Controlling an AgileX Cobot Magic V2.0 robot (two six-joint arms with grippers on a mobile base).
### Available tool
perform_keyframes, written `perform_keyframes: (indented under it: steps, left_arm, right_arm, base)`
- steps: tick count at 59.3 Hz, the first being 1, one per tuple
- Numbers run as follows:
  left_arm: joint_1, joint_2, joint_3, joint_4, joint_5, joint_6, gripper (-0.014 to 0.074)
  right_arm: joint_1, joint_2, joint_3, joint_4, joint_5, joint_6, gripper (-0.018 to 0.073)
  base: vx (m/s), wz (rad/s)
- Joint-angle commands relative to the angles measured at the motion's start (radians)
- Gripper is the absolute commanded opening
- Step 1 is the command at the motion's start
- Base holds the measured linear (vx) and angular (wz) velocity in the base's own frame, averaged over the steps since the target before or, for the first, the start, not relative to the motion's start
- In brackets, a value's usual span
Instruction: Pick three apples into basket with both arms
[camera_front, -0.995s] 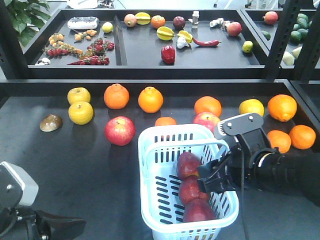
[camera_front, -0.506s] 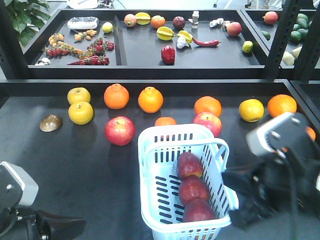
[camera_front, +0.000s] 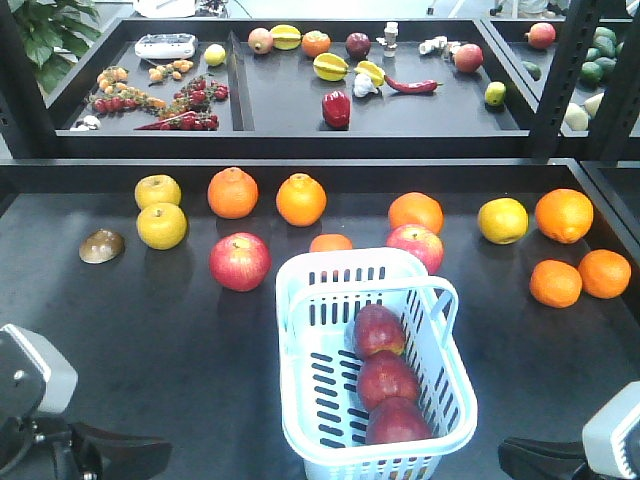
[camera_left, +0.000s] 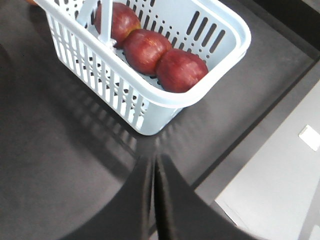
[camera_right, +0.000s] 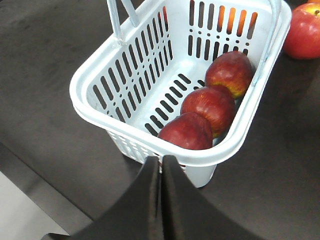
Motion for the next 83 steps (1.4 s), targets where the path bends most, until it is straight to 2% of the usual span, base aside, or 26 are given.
perform_keyframes:
  steps: [1, 55, 62, 68, 78, 83]
  left_arm:
    - [-0.004, -0.008, -0.023, -0.030, -0.008, -0.006, -0.0006]
    - [-0.004, -0.008, -0.023, -0.029, -0.009, -0.004, -0.0006]
    - [-0.004, -0.008, -0.024, -0.032, -0.040, -0.006, -0.0006]
    - [-0.004, -0.008, -0.024, -0.098, -0.083, -0.006, -0.0006]
    - [-0.004, -0.008, -0.024, -0.328, -0.187, -0.005, -0.0006]
    - [-0.004, -0.008, -0.024, -0.373, -0.231, -0.003, -0.0006]
  right_arm:
    - [-0.002, -0.002, -0.024, 0.015, -0.059, -0.005, -0.0005]
    - [-0.002, -0.002, -0.024, 0.014, -0.057, -0.006, -0.0005]
    - [-0.002, -0.002, -0.024, 0.014, -0.057, -0.006, -0.0005]
    - [-0.002, -0.002, -0.024, 0.014, -0.057, -0.006, -0.0005]
    - [-0.002, -0.002, -0.024, 0.014, -0.057, -0.006, -0.0005]
    - [-0.002, -0.002, -0.024, 0.014, -0.057, -0.006, -0.0005]
  base:
    - [0.00, 0.00]
    - [0.00, 0.00]
    - [0.00, 0.00]
    - [0.00, 0.00]
    - [0.00, 0.00]
    - [0.00, 0.00]
